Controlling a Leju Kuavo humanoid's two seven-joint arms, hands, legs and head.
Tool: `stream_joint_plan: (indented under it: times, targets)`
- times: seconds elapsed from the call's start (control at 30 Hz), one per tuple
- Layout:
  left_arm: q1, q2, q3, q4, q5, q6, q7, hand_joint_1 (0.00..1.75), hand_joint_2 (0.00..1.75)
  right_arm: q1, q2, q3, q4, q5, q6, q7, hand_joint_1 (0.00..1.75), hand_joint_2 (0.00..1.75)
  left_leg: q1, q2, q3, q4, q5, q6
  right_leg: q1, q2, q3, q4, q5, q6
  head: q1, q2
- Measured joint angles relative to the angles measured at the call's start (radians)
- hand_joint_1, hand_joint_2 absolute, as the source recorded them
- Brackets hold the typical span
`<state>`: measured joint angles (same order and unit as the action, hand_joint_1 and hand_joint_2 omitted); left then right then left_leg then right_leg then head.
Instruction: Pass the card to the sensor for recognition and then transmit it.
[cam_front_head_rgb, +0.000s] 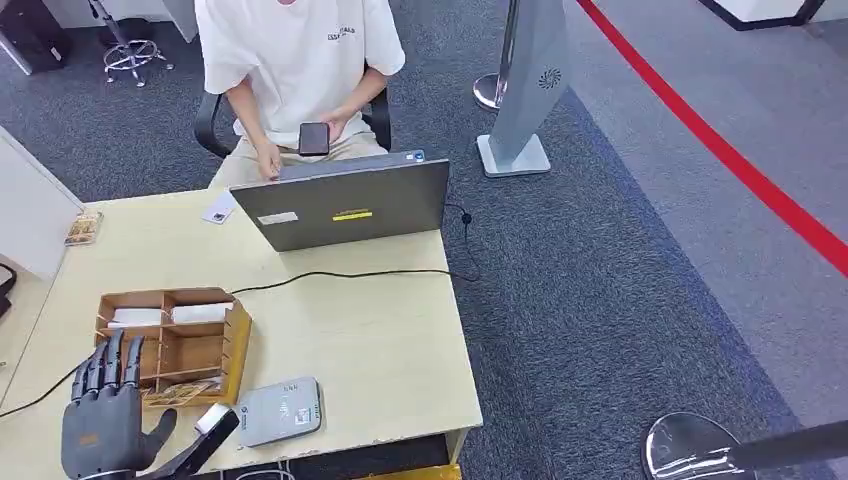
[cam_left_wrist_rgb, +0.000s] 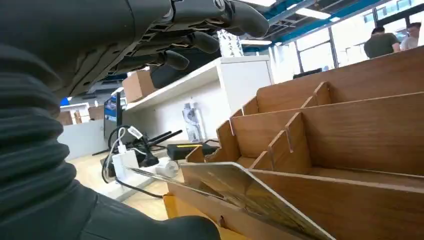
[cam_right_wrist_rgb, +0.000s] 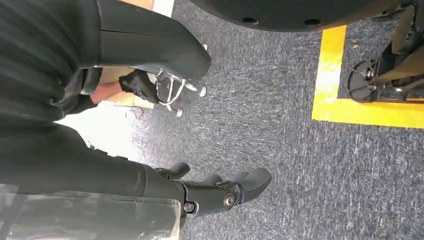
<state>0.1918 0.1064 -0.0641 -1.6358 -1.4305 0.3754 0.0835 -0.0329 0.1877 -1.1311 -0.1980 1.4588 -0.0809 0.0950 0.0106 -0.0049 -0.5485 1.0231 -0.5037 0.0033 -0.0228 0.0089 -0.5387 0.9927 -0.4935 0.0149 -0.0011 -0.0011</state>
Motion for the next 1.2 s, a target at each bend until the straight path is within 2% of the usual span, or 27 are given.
stream_joint_plan:
  times: [0.7, 1.2]
  targets:
    - [-0.034, -0.025, -0.011, 0.075, -0.040, -0.007, -0.008, 0.00, 1.75, -0.001, 0.000, 0.011, 0.000, 0.002, 0.002, -0.005, 0.00, 1.75, 0.000, 0.000, 0.000, 0.000, 0.000, 0.000, 0.000, 0.000, 0.000, 0.000, 0.000, 0.000, 0.000, 0.000]
    - [-0.034, -0.026, -0.024, 0.082, -0.037, -0.014, 0.003, 0.00, 1.75, -0.001, 0.000, 0.014, 0.000, 0.002, 0.002, -0.005, 0.00, 1.75, 0.000, 0.000, 0.000, 0.000, 0.000, 0.000, 0.000, 0.000, 0.000, 0.000, 0.000, 0.000, 0.000, 0.000]
